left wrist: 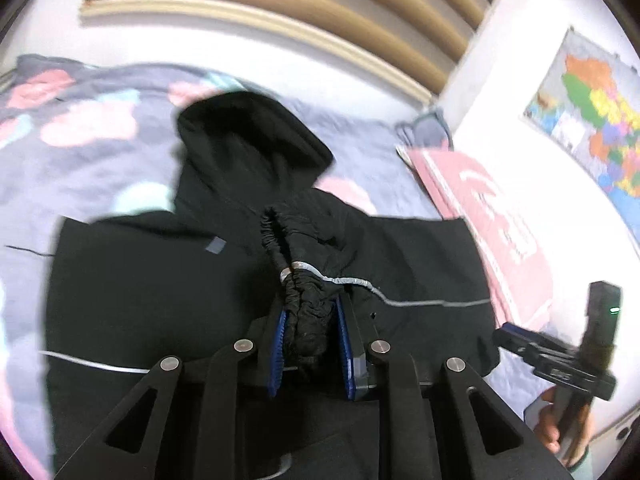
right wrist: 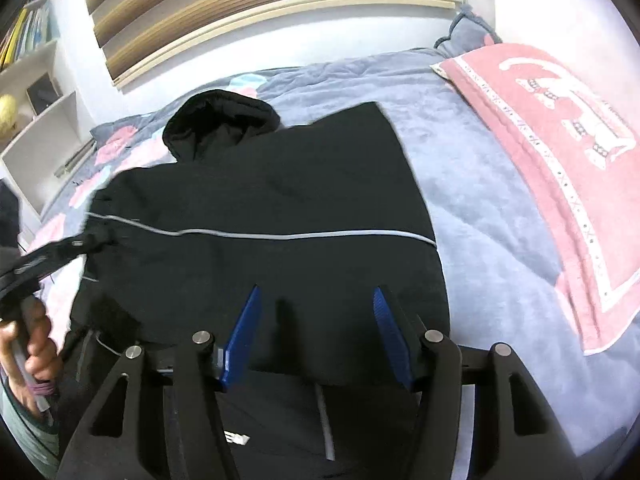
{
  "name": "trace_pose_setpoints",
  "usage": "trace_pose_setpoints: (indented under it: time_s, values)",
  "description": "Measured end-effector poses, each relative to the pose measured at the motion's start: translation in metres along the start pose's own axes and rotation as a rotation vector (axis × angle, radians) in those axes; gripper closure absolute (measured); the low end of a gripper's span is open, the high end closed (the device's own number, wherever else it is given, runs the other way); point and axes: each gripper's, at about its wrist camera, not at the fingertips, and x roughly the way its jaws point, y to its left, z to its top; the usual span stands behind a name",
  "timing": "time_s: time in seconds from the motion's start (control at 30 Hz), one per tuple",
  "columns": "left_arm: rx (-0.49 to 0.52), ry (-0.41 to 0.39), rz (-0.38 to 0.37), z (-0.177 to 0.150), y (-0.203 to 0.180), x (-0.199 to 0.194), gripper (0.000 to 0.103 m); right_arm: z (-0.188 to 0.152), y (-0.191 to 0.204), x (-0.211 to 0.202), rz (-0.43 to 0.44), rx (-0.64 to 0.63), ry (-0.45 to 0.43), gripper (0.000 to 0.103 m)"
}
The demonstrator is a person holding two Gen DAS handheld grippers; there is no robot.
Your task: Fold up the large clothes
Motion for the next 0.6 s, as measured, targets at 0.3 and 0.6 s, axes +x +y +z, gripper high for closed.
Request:
trace_pose_setpoints:
  time_s: [0.3, 0.6]
  values:
    - [-0.159, 0.127, 0.124, -0.037, 0.117, -0.036, 0.080, -0.002, 0.069, 0.091, -0.034, -0.081, 0.146, 0.042]
    - [-0.213, 0.119, 0.125, -0.060, 0.144, -0.036, 0.064, -0.016, 0.092, 0.129, -0.155, -0.190, 0.222, 0.037]
